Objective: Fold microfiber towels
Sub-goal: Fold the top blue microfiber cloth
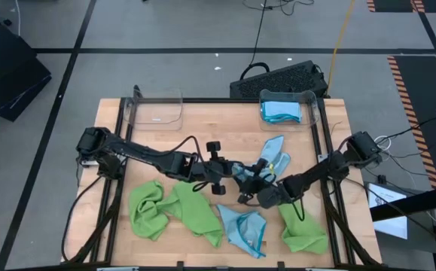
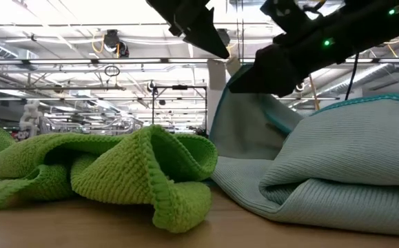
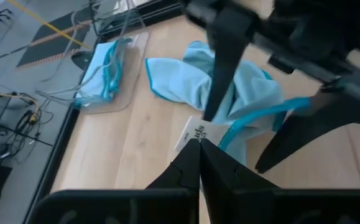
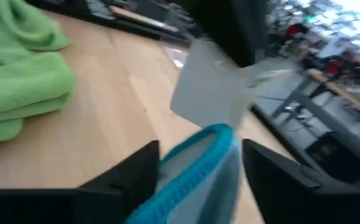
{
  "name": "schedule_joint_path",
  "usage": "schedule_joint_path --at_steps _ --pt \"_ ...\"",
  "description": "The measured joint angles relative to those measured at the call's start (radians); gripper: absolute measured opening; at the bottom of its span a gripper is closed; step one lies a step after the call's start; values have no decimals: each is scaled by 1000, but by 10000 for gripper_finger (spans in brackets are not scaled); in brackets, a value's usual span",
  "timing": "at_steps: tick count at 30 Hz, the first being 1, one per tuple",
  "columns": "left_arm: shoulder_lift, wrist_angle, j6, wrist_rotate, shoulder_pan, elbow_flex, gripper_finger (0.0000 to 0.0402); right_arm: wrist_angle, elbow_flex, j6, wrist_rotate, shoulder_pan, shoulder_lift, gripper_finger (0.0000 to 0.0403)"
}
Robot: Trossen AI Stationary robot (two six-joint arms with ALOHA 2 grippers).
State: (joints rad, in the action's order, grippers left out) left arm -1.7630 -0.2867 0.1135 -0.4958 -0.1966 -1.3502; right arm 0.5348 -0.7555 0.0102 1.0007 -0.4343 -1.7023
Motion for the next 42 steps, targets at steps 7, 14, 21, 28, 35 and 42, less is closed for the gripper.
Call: schedule_joint_path --at_steps 7,14,21,28,35,42 --pt "0 -8 35 28 16 0 18 -2 0 17 -89 28 2 28" --pt "0 -71 -55 60 35 16 109 -111 1 -8 -116 28 112 7" --pt "-2 197 -35 79 43 147 212 -294 1 -49 -128 36 297 2" --pt "-2 286 -29 117 45 181 245 -524 1 -215 -281 84 476 1" --pt "-43 295 -26 164 57 181 246 -630 1 -227 -359 95 640 1" --pt "-81 303 -50 264 80 182 246 -739 1 -277 -346 94 790 1"
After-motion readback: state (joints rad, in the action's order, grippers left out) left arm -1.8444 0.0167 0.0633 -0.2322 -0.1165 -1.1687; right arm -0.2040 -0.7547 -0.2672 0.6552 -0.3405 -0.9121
